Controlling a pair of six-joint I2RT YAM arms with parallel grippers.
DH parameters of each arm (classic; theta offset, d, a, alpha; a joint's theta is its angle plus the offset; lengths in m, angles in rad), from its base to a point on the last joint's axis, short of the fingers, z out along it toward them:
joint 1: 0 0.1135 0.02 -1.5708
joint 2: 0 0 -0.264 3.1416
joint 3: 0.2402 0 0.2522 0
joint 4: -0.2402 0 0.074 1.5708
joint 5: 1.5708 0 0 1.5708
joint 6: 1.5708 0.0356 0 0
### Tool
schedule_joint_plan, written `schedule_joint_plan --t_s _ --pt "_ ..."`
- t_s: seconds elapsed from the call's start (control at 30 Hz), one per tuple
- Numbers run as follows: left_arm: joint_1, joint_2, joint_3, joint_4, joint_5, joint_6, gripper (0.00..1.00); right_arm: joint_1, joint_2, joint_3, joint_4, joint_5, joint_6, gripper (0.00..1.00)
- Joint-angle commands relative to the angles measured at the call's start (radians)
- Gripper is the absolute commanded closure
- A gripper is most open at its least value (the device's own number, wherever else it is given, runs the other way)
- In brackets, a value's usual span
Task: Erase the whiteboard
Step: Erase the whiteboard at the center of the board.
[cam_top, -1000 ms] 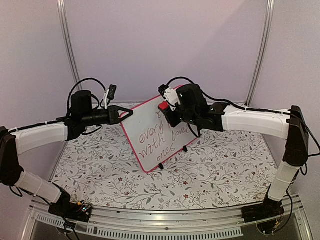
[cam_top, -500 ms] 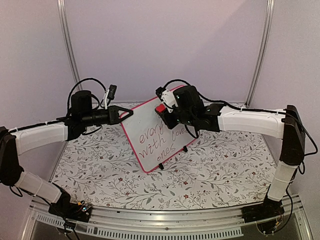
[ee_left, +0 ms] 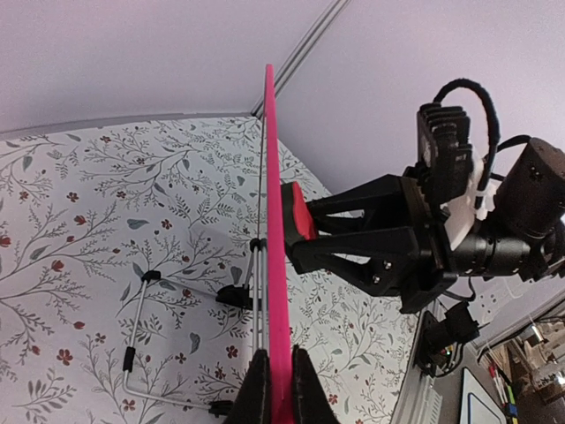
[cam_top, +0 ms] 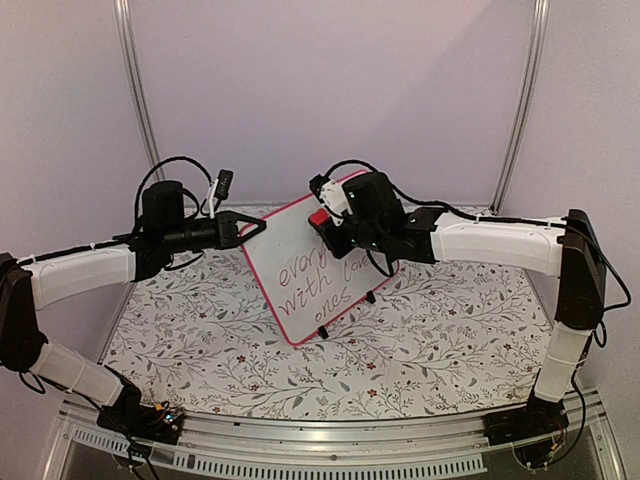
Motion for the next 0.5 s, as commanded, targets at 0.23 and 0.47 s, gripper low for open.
schedule_joint_plan --t_s 0.23,0.47 --pt "-0.024 -0.014 -0.008 0.015 0.081 -0.029 1.0 0.004 0.013 -0.091 -0.002 -0.008 0.035 0.75" --pt "-0.024 -0.015 -0.01 0.015 0.081 -0.029 1.0 0.005 0.006 -0.118 -0.001 -0.003 0.042 0.75"
